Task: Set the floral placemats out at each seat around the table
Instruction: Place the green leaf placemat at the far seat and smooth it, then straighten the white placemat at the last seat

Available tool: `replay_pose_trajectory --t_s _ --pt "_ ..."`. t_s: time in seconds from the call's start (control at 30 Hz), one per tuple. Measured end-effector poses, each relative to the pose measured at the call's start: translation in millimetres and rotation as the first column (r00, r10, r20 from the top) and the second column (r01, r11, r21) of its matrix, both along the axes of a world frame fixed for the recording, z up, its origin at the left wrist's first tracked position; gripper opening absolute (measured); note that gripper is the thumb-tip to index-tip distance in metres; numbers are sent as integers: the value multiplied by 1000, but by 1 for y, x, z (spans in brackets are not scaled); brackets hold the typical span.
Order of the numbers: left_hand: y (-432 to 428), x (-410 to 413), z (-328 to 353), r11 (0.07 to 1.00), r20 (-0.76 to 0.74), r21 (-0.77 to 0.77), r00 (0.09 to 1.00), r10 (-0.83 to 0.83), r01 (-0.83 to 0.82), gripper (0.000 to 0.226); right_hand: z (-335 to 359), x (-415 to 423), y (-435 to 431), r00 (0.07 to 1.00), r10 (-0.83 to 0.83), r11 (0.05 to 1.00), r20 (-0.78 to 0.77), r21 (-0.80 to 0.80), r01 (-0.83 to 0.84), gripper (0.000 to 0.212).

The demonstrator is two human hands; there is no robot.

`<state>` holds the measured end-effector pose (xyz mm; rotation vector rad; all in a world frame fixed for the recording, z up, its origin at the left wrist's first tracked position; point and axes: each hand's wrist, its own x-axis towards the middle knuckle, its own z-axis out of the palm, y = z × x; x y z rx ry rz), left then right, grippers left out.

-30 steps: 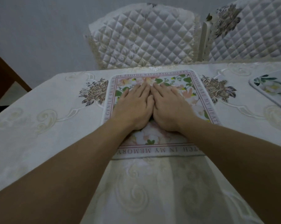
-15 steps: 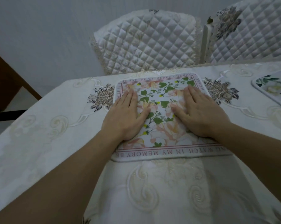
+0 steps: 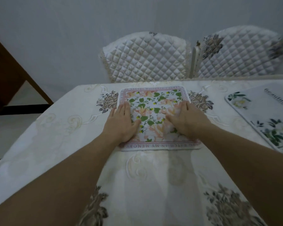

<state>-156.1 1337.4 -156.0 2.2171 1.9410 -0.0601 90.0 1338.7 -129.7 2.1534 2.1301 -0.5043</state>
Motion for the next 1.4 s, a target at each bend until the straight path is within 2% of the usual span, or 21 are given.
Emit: replay_pose_trajectory --t_s 0.1,0.27,0.33,0.47,0.7,0.97,1.23,1.4 --pt "-46 8 18 995 89 98 996 6 -14 74 -1 3 -55 997 77 994 -2 77 -77 85" --pt "-121 4 36 995 93 101 996 11 -21 72 8 11 -131 994 104 974 -31 206 -95 72" --pt "-154 6 42 993 89 119 996 -13 3 75 20 5 -159 992 126 957 -26 266 -114 70" --pt "-220 8 60 987 118 161 992 -37 18 68 49 -10 -213 990 140 950 -15 286 -130 71" --pt "-334 1 117 968 147 245 984 -99 61 66 111 -50 -341 992 112 937 65 324 -127 67" --pt "-440 -4 162 955 173 275 971 -167 115 66 154 -71 -457 998 45 928 45 368 -58 66" --pt "-492 11 183 920 145 336 954 -261 201 67 171 -57 -529 999 -32 904 29 426 17 66" --pt "-517 56 193 890 150 364 925 -348 276 66 180 -20 -567 992 -126 867 29 489 96 67"
